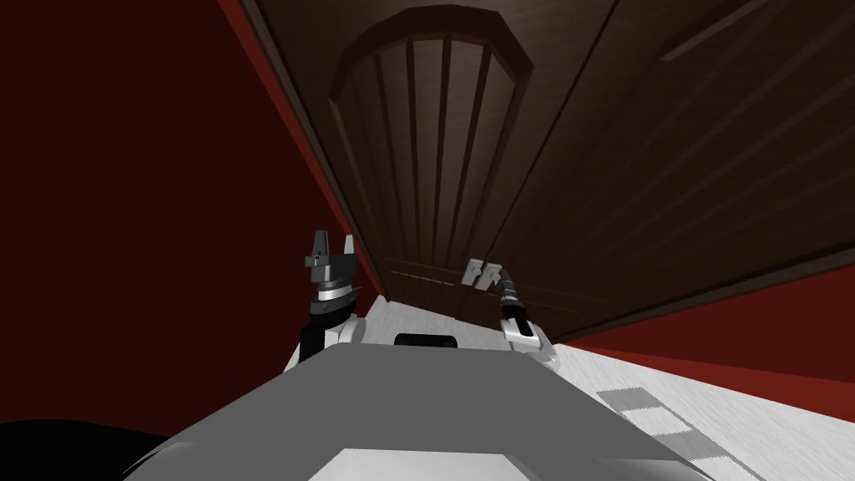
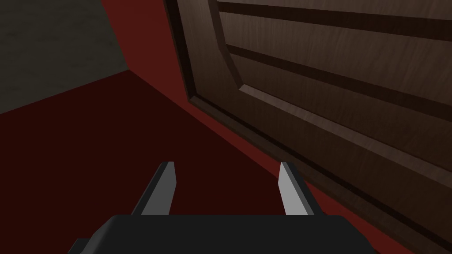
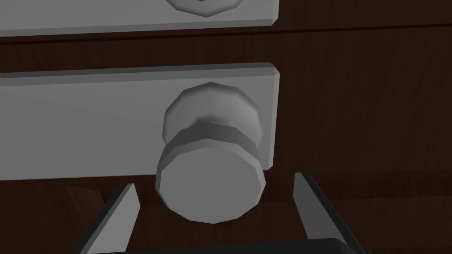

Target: Pull the door open

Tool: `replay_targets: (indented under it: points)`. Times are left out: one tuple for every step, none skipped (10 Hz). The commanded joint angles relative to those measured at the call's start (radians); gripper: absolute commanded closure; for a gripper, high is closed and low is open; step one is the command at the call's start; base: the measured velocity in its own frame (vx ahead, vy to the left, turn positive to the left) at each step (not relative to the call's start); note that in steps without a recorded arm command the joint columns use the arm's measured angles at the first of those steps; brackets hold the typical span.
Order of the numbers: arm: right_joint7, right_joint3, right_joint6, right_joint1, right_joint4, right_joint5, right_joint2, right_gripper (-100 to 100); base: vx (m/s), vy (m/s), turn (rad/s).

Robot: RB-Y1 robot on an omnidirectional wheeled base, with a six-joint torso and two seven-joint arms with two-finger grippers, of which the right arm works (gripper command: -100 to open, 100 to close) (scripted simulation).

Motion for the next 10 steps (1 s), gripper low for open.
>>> replay_targets:
  points:
    - [0.0,0.0,0.0,0.0,0.0,0.0,0.0,-100,0.098,0.06,0.023]
    - [0.0,0.0,0.0,0.0,0.0,0.0,0.0,100,-0.011,-0.007,-0.024]
    - [0.0,0.0,0.0,0.0,0.0,0.0,0.0,100,-0.036,-0.019,0.018]
    - [0.0,0.0,0.0,0.0,0.0,0.0,0.0,100,-0.029,-0.016,0.027]
    - [0.0,0.0,0.0,0.0,0.0,0.0,0.0,100,-0.018,-0.007,0.009]
    - [0.0,0.0,0.0,0.0,0.0,0.0,0.0,100,-0.008,0.001,-0.004]
    - [0.0,0.0,0.0,0.0,0.0,0.0,0.0,100,0.0,0.0,0.0]
    - [-0.002,-0.015,0.001,0.019,0.007,-0.002,-0.011,100,-0.114,-0.043,-0.076]
    - [-0.003,-0.018,0.002,0.024,0.008,-0.003,-0.014,100,-0.177,-0.043,-0.079]
    - [-0.005,-0.026,0.002,0.034,0.011,-0.005,-0.021,100,-0.224,-0.058,-0.169]
